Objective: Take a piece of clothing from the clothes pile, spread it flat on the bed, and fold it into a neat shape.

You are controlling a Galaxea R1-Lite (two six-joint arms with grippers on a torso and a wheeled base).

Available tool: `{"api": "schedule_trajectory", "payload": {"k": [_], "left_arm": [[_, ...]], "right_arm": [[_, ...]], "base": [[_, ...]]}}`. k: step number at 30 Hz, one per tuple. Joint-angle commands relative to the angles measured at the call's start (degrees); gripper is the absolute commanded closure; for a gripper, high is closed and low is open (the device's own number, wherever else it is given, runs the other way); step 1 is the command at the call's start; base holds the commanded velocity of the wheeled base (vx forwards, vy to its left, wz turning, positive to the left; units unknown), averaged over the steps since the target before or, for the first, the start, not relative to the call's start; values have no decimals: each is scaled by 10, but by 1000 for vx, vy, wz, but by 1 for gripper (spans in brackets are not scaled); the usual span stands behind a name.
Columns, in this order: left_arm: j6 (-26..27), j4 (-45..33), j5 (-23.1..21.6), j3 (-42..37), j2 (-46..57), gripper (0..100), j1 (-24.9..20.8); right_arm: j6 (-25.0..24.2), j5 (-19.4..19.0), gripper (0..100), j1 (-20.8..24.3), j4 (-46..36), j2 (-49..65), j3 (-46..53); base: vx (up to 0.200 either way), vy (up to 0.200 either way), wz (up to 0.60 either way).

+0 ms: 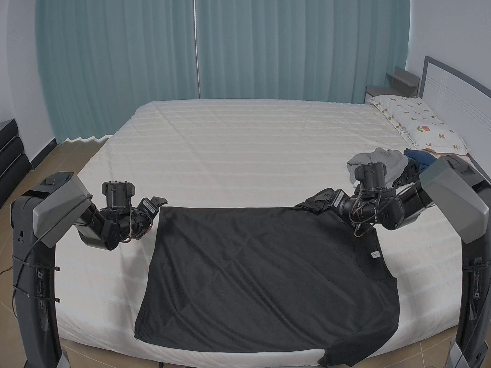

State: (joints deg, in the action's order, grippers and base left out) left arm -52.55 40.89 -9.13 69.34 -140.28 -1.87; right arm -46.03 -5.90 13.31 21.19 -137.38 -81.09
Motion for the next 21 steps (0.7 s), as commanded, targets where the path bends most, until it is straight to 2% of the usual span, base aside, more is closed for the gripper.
{"api": "schedule_trajectory", "payload": {"k": [1,5,9,13,17,19,21], "left_arm": [[-11,2,-13,-21,5,0,1],[-11,2,-14,-20,5,0,1],[-8,2,-12,-21,4,0,0],[-6,3,-11,-21,3,0,-2],[-6,4,-11,-21,3,0,-2],[-6,4,-10,-20,0,0,-2],[-6,4,-10,-21,1,0,-2]], "right_arm": [[-30,12,0,-7,-74,-105,-131],[-29,52,0,-7,-94,-132,-184],[-33,59,0,-7,-75,-161,-233],[-34,91,0,-18,-46,-215,-328],[-44,98,0,-21,-39,-220,-335],[-72,92,0,-29,83,-218,-335],[-69,88,0,-36,127,-221,-335]], "base": [[0,0,0],[0,0,0],[0,0,0],[0,0,0],[0,0,0],[0,0,0],[0,0,0]]}}
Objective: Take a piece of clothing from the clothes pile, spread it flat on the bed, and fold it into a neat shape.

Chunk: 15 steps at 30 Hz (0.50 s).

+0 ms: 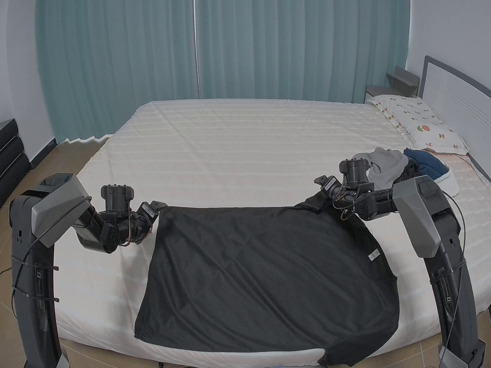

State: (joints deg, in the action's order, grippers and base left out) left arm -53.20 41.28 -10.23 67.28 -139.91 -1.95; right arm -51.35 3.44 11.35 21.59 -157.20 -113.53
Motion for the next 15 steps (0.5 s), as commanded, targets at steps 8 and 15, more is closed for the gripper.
{"api": "schedule_trajectory", "payload": {"k": [8,15], "left_arm": [[0,0,2,0,-4,0,-2],[0,0,2,0,-4,0,-2]], "right_arm": [[16,-12,0,-50,195,-17,-11],[48,-7,0,-63,150,-15,-11]], "base": [[0,0,0],[0,0,0]]}}
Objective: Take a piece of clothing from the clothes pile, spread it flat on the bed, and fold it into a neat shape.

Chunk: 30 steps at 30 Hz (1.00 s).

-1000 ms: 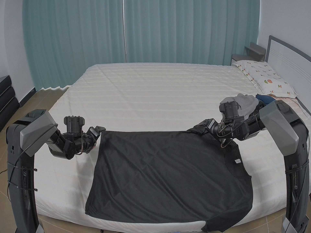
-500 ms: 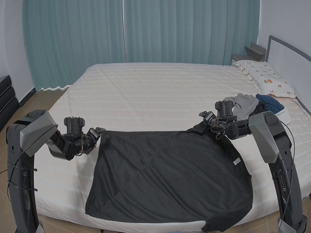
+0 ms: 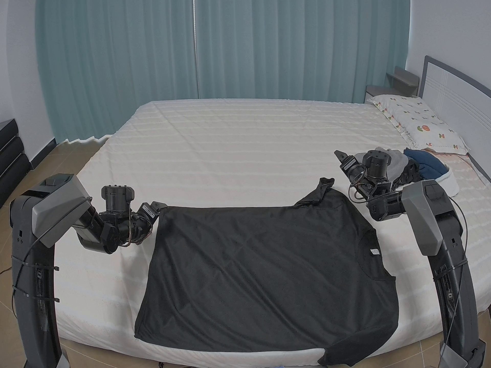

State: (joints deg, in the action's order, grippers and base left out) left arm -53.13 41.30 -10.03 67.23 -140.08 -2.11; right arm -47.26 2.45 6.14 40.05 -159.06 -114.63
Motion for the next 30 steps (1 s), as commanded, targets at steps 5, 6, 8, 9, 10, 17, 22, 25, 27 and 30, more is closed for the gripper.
{"api": "schedule_trajectory", "payload": {"k": [5,6,8,9,10,17,22,25,27,30], "left_arm": [[0,0,0,1,-2,0,0],[0,0,0,1,-3,0,0],[0,0,0,1,-2,0,0],[0,0,0,1,-2,0,0],[0,0,0,1,-2,0,0],[0,-1,0,2,-3,0,-1],[0,-1,0,2,-3,0,-1],[0,-1,1,1,-3,0,-1],[0,-1,1,1,-3,0,-1],[0,-1,1,2,-3,0,-1]], "right_arm": [[20,-3,0,-29,-97,28,24],[28,-6,0,-33,-102,37,41],[56,-19,0,-40,-95,45,75],[76,-26,0,-45,-89,45,89],[76,-26,0,-45,-89,45,89],[140,-82,0,-60,-21,46,194],[141,-83,0,-51,-23,34,194],[141,-84,0,-45,-24,28,190],[141,-84,100,-45,-24,28,190],[142,-84,100,-45,-24,27,190]], "base": [[0,0,0],[0,0,0],[0,0,0],[0,0,0],[0,0,0],[0,0,0],[0,0,0],[0,0,0],[0,0,0],[0,0,0]]}}
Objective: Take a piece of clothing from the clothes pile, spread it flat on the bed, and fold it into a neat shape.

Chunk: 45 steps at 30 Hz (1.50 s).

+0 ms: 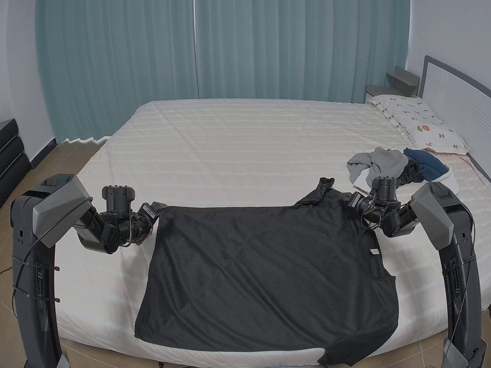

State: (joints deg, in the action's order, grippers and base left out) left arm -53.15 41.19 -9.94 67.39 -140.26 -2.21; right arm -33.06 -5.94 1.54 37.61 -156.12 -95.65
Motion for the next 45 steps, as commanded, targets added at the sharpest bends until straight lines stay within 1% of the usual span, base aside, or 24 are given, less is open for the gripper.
{"api": "schedule_trajectory", "payload": {"k": [1,8,14,24,25,32,35,37,40,41,43,45], "left_arm": [[0,0,0,0,-1,0,0],[0,0,1,0,-1,0,0],[0,0,2,0,-1,0,0],[0,0,2,0,-1,0,0],[0,0,2,0,-1,0,0],[0,1,2,-1,-1,0,0],[-1,1,2,-1,-1,0,0],[0,1,2,-1,-1,0,0],[0,0,3,-2,0,0,0],[0,0,3,-2,0,0,0],[0,1,3,-2,0,0,0],[0,1,4,-2,0,0,0]], "right_arm": [[0,0,100,0,0,-2,0],[-2,5,100,-20,5,4,2],[-5,6,100,-25,7,15,22],[-3,6,100,-27,12,13,20],[-4,6,0,-27,13,11,16],[-8,7,0,-25,14,26,5],[-16,8,0,-10,11,62,10],[-31,8,0,3,6,74,10],[-89,11,0,29,-32,108,5],[-89,11,0,29,-32,108,5],[-134,8,0,51,-119,116,-22],[-150,10,0,62,-160,110,-45]], "base": [[0,0,0],[0,0,0],[0,0,0],[0,0,0],[0,0,0],[0,0,0],[0,0,0],[0,0,0],[0,0,0],[0,0,0],[0,0,0],[0,0,0]]}}
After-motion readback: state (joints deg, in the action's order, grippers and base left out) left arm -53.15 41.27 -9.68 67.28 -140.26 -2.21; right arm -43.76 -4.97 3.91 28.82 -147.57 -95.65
